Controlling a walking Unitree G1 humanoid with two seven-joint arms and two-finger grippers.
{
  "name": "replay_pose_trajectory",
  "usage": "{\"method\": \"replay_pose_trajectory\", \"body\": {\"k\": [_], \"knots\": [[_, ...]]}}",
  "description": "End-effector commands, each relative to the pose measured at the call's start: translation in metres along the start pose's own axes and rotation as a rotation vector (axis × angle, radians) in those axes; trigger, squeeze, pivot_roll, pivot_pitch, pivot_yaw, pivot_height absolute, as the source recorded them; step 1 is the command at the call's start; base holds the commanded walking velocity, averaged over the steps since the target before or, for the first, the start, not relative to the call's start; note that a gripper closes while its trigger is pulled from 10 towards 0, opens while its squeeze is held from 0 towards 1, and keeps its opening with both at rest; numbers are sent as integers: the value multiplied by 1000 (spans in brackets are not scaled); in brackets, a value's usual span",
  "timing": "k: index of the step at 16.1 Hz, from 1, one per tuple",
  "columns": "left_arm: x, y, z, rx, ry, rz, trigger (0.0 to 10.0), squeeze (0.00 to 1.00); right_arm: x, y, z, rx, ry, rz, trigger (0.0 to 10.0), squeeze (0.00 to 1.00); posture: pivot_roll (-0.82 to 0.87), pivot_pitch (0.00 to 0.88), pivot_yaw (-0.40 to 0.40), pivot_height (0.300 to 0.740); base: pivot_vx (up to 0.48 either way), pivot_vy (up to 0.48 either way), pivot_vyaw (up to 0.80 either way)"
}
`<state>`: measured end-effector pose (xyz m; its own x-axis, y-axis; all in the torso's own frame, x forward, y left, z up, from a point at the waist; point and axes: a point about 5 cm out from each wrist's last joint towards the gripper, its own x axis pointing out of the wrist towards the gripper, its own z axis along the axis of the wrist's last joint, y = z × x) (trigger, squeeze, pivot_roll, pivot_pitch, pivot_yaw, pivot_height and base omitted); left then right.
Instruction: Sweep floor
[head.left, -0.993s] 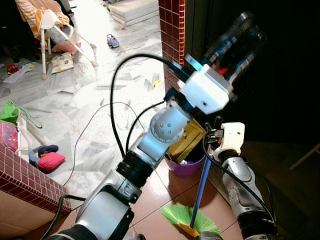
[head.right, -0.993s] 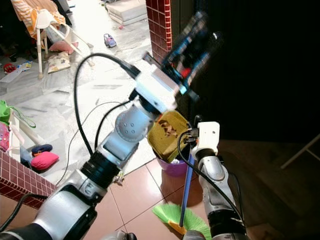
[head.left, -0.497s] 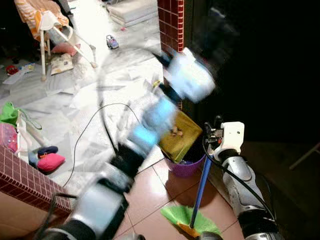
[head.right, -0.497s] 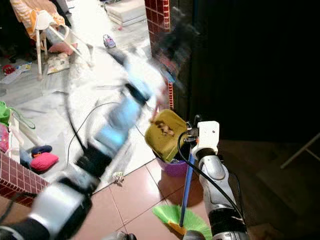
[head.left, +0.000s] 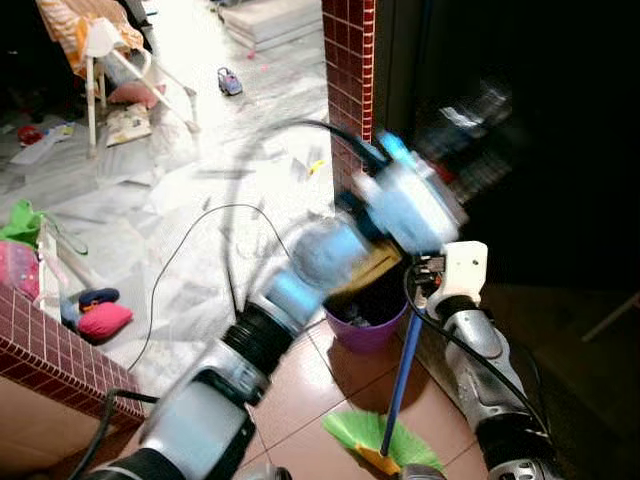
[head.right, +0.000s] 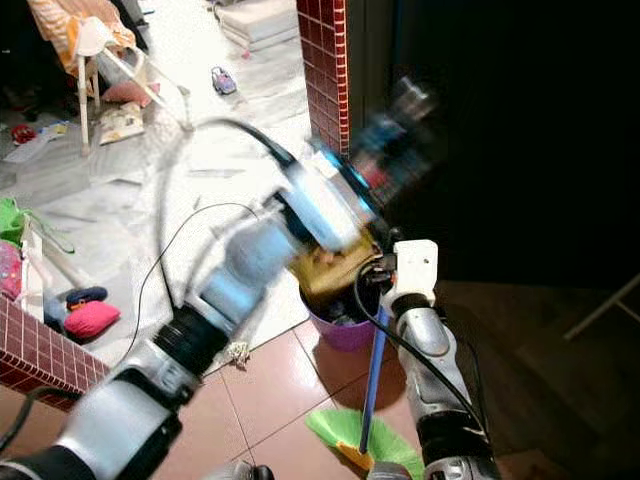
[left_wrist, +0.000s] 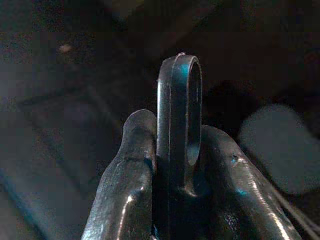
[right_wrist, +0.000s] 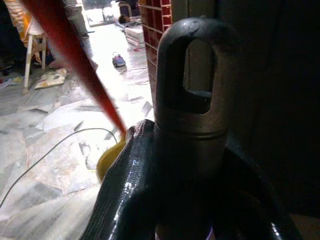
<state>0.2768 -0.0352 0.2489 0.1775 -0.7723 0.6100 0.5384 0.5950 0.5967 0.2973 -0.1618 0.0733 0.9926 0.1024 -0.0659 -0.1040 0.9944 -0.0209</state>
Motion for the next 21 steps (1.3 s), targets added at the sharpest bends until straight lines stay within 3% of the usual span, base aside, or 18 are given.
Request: {"method": "replay_pose_trajectory", "body": {"k": [1,2,3,4,6,8,9,10,14,16,18,19,20,21], "knots": [[-1,27,0,15,8,156,10000,0,-8,-2,-23,-15,108,-7,10000,0,-217,0,122,740,0,0,0],[1,22,-2,-30,26,112,10000,0,-9,-2,-23,-15,109,-7,10000,0,-215,0,119,740,0,0,0],[-1,5,0,-23,14,-12,10000,0,-9,-2,-24,-18,114,-1,10000,0,-208,0,114,740,0,0,0],[-6,5,-2,-3,25,4,10000,0,-8,0,-24,-22,113,8,10000,0,-218,0,121,740,0,0,0],[-5,21,-4,-4,46,96,10000,0,-6,-2,-24,-21,114,-5,10000,0,-212,0,116,740,0,0,0],[-4,65,0,73,60,336,10000,0,-6,-2,-25,-21,113,-2,10000,0,-210,0,113,740,0,0,0],[-6,79,3,76,53,418,10000,0,-6,-2,-25,-24,112,3,10000,0,-210,0,113,740,0,0,0],[-8,108,13,111,34,559,10000,0,-6,-2,-24,-26,109,5,10000,0,-197,0,104,740,0,0,0],[-14,179,54,242,-62,804,10000,0,-2,3,-23,-31,99,24,10000,0,-171,0,87,740,0,0,0],[-18,195,66,289,-75,854,10000,0,-1,5,-23,-31,97,30,10000,0,-162,0,82,740,0,0,0],[-30,204,65,352,3,897,10000,0,0,6,-22,-30,92,36,10000,0,-150,0,76,740,0,0,0],[-48,201,54,378,96,907,10000,0,0,7,-22,-29,93,40,10000,0,-142,0,74,740,0,0,0],[-51,199,52,376,114,909,10000,0,0,7,-22,-29,93,41,10000,0,-141,0,73,740,0,0,0],[-69,190,40,406,220,904,10000,0,0,7,-23,-29,94,42,10000,0,-136,0,72,740,0,0,0]]}}
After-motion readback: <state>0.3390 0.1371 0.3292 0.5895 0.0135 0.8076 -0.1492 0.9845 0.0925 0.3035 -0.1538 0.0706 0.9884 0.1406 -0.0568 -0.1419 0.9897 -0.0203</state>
